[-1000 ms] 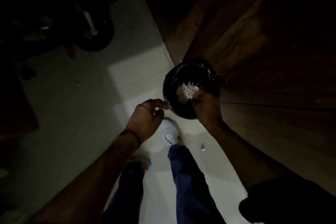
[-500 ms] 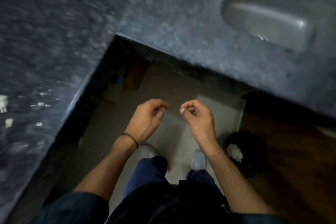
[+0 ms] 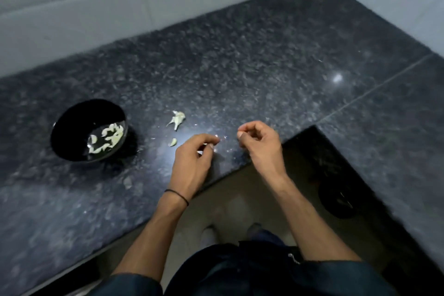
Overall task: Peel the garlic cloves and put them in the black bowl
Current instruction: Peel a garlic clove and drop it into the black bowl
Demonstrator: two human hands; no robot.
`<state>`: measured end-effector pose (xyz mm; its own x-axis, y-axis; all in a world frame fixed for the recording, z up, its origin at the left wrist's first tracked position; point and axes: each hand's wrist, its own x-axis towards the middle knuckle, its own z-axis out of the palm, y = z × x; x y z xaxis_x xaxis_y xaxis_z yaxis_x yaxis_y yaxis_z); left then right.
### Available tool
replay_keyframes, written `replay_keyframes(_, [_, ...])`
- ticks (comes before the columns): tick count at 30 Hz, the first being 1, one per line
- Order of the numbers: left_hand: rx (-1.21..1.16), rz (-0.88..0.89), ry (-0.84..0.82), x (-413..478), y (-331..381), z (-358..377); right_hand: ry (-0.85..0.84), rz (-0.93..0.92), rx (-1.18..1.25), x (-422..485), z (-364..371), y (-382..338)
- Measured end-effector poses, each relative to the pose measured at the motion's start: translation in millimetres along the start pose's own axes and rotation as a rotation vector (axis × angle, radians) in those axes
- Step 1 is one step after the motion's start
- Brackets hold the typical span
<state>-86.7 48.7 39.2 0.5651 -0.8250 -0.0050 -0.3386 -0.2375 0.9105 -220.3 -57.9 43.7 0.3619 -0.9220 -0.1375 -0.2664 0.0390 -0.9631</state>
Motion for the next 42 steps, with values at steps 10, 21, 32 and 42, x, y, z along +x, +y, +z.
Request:
replay_keyframes(10, [0.152, -0.247, 0.452, 22, -36, -20, -0.276, -0.091, -0.186, 75, 75, -2])
replay_keyframes(21, [0.315, -0.243, 0.566, 33, -42, -1, -0.423, -0.417, -0.334, 113, 94, 20])
replay_keyframes(32, [0.321, -0.227, 0.777, 37, -34, 2, -0.461, -0.432, -0.350, 116, 95, 21])
replay_keyframes(42, [0.489, -0.221, 0.991, 56, -25, -82, -0.453, -0.425, -0.334, 113, 94, 19])
